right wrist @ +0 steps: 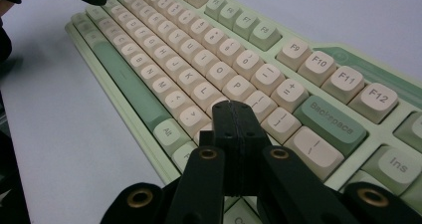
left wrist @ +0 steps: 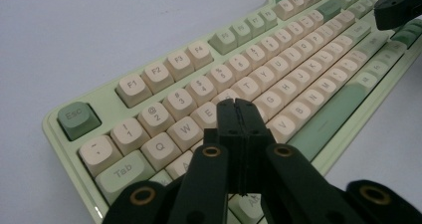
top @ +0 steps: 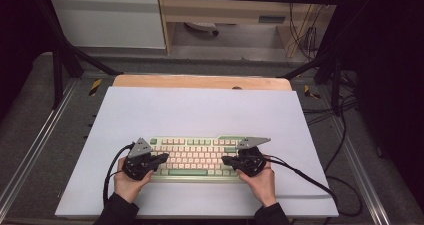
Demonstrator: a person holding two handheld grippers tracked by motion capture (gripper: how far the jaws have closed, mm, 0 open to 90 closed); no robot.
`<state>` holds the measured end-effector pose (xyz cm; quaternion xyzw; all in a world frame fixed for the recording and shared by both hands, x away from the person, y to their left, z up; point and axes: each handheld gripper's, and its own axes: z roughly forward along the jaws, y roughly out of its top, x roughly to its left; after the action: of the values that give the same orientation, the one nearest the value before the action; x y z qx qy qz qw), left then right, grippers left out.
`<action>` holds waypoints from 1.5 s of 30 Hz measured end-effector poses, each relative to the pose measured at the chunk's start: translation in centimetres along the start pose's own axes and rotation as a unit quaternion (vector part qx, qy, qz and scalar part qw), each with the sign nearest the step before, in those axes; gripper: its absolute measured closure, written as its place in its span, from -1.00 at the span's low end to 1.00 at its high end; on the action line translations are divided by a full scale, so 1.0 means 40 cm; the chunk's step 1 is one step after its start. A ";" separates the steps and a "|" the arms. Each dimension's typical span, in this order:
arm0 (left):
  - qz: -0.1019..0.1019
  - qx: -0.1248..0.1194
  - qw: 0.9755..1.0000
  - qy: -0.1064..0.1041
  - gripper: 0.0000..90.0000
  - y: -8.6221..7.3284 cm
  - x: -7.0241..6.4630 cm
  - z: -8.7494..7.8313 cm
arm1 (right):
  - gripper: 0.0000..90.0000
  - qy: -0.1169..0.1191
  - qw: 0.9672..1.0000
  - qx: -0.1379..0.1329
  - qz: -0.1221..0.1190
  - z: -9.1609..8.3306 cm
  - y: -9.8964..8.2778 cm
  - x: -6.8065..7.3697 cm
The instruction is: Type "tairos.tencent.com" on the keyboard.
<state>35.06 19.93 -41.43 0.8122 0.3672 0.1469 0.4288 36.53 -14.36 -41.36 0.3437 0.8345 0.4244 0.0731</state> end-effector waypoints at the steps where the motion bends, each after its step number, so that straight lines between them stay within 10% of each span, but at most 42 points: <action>1: 0.001 0.000 1.000 0.000 1.00 0.002 -0.001 0.001 | 1.00 0.000 1.000 0.000 -0.002 -0.001 0.000 -0.001; 23: 0.025 0.015 1.000 -0.007 1.00 0.067 -0.049 0.090 | 1.00 0.000 1.000 -0.001 -0.001 -0.006 0.001 -0.002; 45: 0.022 0.034 0.999 0.005 1.00 0.051 -0.041 0.148 | 1.00 0.000 1.000 -0.001 -0.003 -0.007 0.001 -0.001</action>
<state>38.17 14.51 -43.14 0.8336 0.3563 0.1474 0.3955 36.47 -14.57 -41.16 0.3408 0.8351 0.4253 0.0749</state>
